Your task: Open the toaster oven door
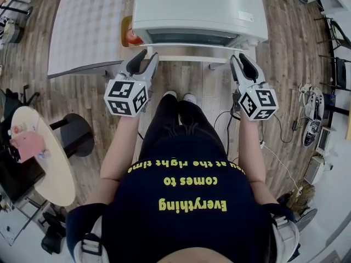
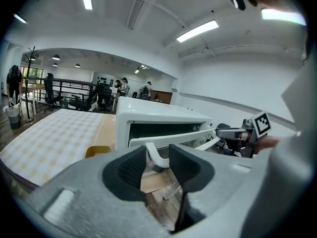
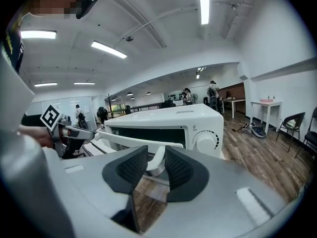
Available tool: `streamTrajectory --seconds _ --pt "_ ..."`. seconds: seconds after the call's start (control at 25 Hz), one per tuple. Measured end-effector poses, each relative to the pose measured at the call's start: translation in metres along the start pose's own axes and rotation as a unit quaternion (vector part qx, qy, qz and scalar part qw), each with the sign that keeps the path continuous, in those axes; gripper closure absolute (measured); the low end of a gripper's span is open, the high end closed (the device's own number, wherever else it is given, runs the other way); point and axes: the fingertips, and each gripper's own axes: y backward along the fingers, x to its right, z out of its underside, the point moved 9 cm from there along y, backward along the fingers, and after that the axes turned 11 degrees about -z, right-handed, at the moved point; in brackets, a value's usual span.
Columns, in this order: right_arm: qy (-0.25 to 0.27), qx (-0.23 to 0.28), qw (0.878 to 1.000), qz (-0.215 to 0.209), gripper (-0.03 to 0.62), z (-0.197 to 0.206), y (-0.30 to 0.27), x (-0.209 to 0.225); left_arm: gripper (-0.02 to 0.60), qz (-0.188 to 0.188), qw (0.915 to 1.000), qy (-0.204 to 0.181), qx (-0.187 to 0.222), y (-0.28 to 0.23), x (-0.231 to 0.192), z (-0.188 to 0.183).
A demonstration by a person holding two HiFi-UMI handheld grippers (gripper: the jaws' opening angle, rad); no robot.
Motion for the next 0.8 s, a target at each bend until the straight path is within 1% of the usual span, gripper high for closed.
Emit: streamTrajectory --seconds 0.16,0.4,0.8 --pt "-0.002 -0.015 1.0 -0.006 0.475 0.005 0.006 -0.004 0.445 0.008 0.9999 0.007 -0.012 0.005 0.001 0.007" --pt "-0.003 -0.033 0.999 -0.013 0.482 0.012 0.014 -0.007 0.448 0.013 0.9989 0.041 -0.02 0.011 0.001 0.019" --pt "0.027 -0.018 0.999 -0.015 0.49 -0.001 0.029 -0.017 0.459 0.014 0.9976 0.06 -0.031 0.016 0.001 0.026"
